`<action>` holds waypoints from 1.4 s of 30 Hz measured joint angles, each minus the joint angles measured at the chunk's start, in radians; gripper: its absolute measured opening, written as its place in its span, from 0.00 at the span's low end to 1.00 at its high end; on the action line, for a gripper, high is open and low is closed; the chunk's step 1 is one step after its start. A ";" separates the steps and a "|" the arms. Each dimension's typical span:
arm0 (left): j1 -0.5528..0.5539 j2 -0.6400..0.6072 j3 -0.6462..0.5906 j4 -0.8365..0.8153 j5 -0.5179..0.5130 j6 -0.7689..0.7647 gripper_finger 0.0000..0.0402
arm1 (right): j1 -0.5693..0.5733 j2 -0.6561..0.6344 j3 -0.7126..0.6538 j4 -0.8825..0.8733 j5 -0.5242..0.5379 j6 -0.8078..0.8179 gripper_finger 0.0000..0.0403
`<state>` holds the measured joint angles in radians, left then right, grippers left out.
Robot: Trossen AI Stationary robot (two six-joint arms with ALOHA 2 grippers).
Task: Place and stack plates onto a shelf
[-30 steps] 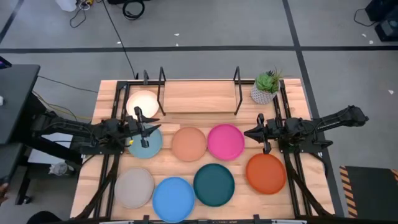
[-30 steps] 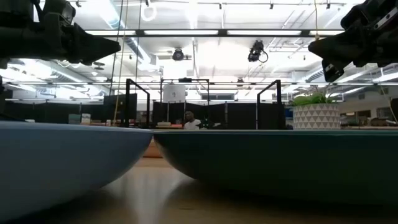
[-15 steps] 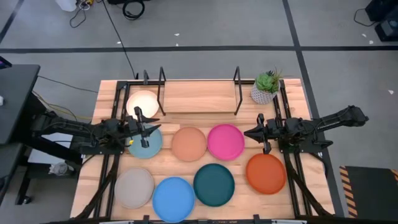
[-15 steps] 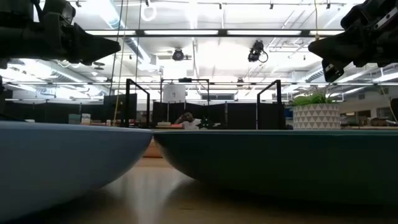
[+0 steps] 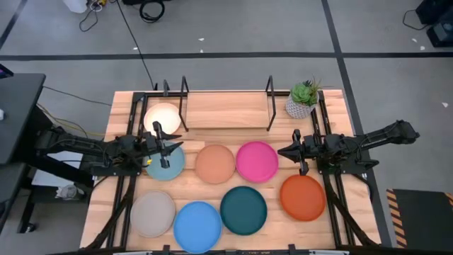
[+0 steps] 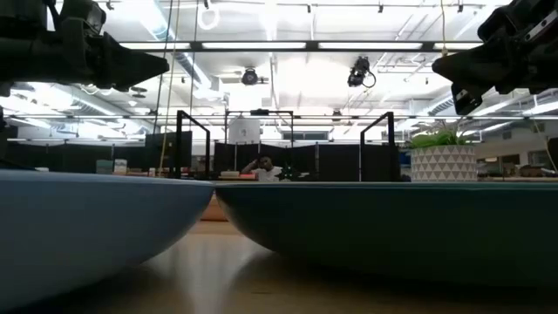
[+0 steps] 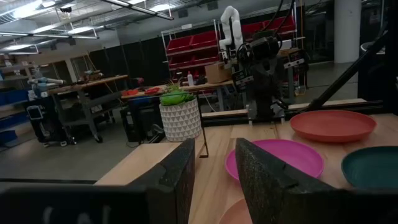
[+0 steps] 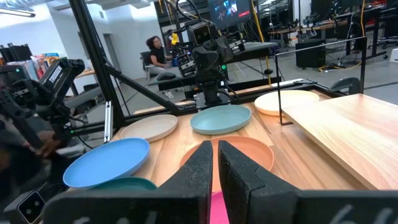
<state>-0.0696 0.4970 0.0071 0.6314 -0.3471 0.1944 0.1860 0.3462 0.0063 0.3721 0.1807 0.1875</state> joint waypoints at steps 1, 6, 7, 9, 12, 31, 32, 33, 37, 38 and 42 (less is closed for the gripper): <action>0.000 0.000 0.000 0.000 0.000 0.000 0.31 | 0.000 0.000 0.000 0.000 0.000 0.000 0.08; 0.000 0.000 0.000 0.000 0.000 0.000 0.31 | 0.000 0.000 0.000 0.000 0.000 0.000 0.08; 0.000 0.000 0.000 0.000 0.000 0.000 0.31 | 0.000 0.000 0.000 0.000 0.000 0.000 0.08; 0.000 0.000 0.000 0.000 0.000 0.000 0.31 | 0.000 0.000 0.000 0.000 0.000 0.000 0.08; 0.000 0.000 0.000 0.000 0.000 0.000 0.31 | 0.000 0.000 0.000 0.000 0.000 0.000 0.08; 0.000 0.000 0.000 0.002 0.000 -0.281 0.31 | 0.000 0.000 0.000 0.032 0.009 0.000 0.08; 0.000 0.000 0.000 0.002 0.000 -0.296 0.31 | 0.000 0.000 0.000 0.049 0.010 0.000 0.08; 0.000 0.000 0.000 0.002 0.000 -0.312 0.31 | 0.000 0.000 0.000 0.064 0.011 -0.005 0.08; 0.000 0.000 0.000 0.002 0.000 -0.346 0.31 | -0.012 0.000 0.007 0.073 -0.002 -0.083 0.08; 0.000 0.000 0.000 0.002 0.000 -0.346 0.31 | -0.015 0.002 0.014 0.050 -0.011 -0.082 0.08; 0.000 0.000 0.000 0.008 0.000 -0.354 0.31 | -0.019 0.029 0.053 -0.076 -0.019 -0.082 0.06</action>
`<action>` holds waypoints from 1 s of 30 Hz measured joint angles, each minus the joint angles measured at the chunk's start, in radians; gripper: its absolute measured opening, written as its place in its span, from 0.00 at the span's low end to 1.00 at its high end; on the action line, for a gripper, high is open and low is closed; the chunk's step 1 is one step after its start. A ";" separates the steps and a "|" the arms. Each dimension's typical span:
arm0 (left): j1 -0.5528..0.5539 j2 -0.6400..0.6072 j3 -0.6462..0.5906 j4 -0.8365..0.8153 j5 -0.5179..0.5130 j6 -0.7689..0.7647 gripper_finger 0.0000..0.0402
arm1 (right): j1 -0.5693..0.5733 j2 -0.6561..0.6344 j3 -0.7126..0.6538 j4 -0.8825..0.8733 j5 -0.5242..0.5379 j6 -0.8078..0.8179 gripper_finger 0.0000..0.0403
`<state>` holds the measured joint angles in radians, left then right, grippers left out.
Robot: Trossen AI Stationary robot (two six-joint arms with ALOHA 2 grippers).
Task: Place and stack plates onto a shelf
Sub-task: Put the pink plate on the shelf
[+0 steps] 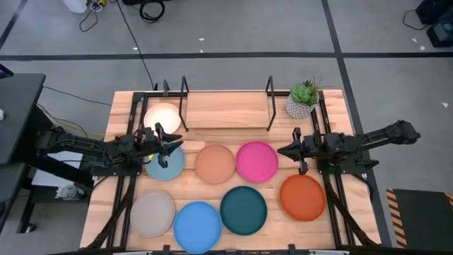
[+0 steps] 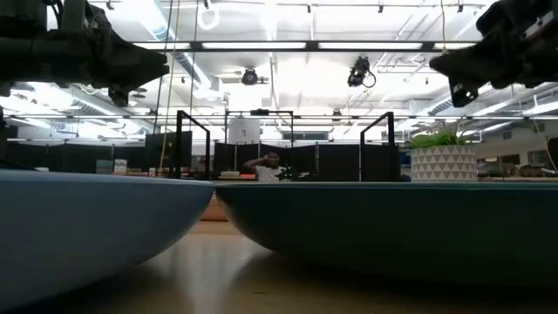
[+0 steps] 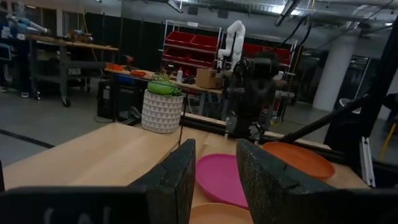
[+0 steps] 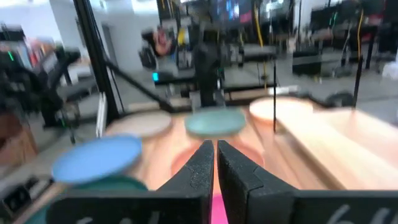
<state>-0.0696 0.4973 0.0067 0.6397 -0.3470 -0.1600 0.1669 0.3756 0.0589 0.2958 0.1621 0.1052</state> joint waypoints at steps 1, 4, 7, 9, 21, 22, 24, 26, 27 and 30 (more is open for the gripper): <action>0.000 0.000 0.000 0.007 0.000 -0.014 0.31 | 0.000 0.013 0.009 -0.025 0.000 0.002 0.05; 0.000 0.000 0.000 0.033 0.000 -0.057 0.31 | 0.000 0.056 0.034 -0.104 -0.016 0.028 0.04; 0.000 0.000 0.000 0.065 0.000 -0.116 0.31 | 0.009 0.118 0.066 -0.237 -0.076 0.028 0.03; 0.000 0.000 0.000 0.077 0.000 -0.152 0.31 | 0.028 0.170 0.085 -0.294 -0.084 0.027 0.03; 0.000 0.000 0.000 0.085 0.000 -0.301 0.31 | 0.157 0.553 0.236 -0.394 -0.048 -0.142 0.24; 0.000 0.000 0.000 0.085 0.000 -0.301 0.31 | 0.163 0.585 0.250 -0.394 -0.040 -0.149 0.26; 0.000 0.000 0.000 0.083 0.000 -0.301 0.31 | 0.174 0.651 0.279 -0.386 -0.002 -0.141 0.32; 0.000 0.000 0.000 0.083 0.000 -0.300 0.31 | 0.187 0.711 0.308 -0.387 0.020 -0.134 0.37; 0.000 0.000 0.000 0.083 0.000 -0.301 0.31 | 0.194 0.742 0.323 -0.389 0.021 -0.134 0.39; 0.000 0.000 0.000 0.082 0.000 -0.300 0.31 | 0.212 0.814 0.370 -0.417 0.020 -0.141 0.44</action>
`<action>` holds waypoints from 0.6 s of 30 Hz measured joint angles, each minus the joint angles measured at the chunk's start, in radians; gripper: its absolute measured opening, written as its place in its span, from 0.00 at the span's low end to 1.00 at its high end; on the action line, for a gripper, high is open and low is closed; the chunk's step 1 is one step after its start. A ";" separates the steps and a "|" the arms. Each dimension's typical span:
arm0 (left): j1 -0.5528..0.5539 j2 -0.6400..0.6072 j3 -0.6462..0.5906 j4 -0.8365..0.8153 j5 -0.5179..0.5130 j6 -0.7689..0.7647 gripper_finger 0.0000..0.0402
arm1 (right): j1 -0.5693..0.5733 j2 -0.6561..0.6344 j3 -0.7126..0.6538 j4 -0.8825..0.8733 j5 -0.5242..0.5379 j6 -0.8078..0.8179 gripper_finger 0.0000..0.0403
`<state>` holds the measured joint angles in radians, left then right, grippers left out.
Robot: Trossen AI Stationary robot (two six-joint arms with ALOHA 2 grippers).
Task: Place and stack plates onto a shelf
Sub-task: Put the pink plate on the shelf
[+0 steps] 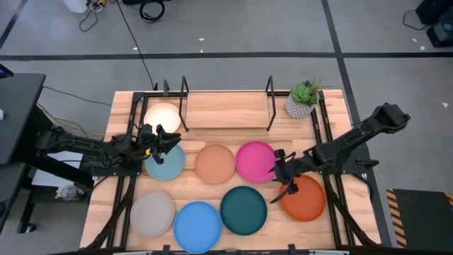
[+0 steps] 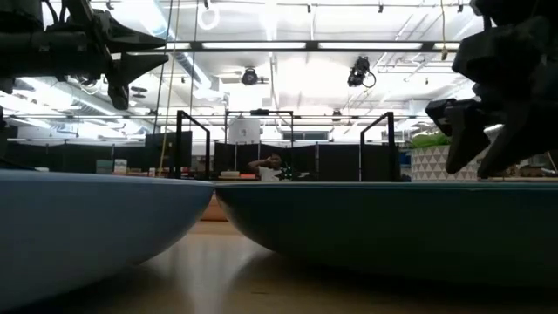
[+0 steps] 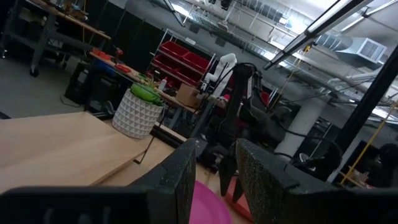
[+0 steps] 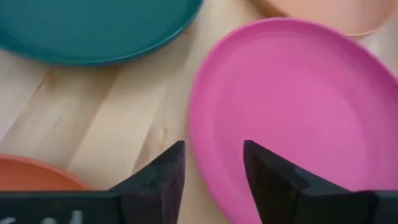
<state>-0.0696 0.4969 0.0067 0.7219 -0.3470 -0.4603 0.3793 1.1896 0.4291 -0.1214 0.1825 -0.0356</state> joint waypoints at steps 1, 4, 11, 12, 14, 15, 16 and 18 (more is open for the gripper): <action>0.000 0.000 0.000 0.000 0.000 0.000 0.31 | 0.004 0.021 0.014 -0.007 0.000 -0.008 0.46; 0.000 0.000 0.000 -0.001 0.000 0.000 0.31 | 0.008 0.080 0.048 -0.013 0.002 -0.025 0.48; 0.000 0.000 0.000 -0.001 0.000 0.000 0.31 | -0.010 0.219 0.101 -0.015 0.040 -0.057 0.45; 0.000 0.000 0.000 -0.001 0.000 0.000 0.31 | -0.016 0.237 0.106 -0.015 0.043 -0.057 0.43; 0.000 0.000 0.000 -0.001 0.000 0.000 0.31 | -0.027 0.273 0.114 -0.014 0.051 -0.039 0.40; 0.000 0.000 0.000 -0.001 0.000 0.001 0.31 | -0.032 0.290 0.117 -0.014 0.052 -0.026 0.39; 0.000 0.000 0.000 -0.001 0.000 0.000 0.31 | -0.036 0.303 0.123 -0.014 0.051 -0.010 0.37; 0.000 0.000 0.000 -0.001 0.000 0.000 0.31 | -0.039 0.329 0.132 -0.009 0.054 0.013 0.33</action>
<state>-0.0692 0.4969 0.0067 0.7208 -0.3470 -0.4601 0.3404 1.5183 0.5610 -0.1307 0.2362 -0.0222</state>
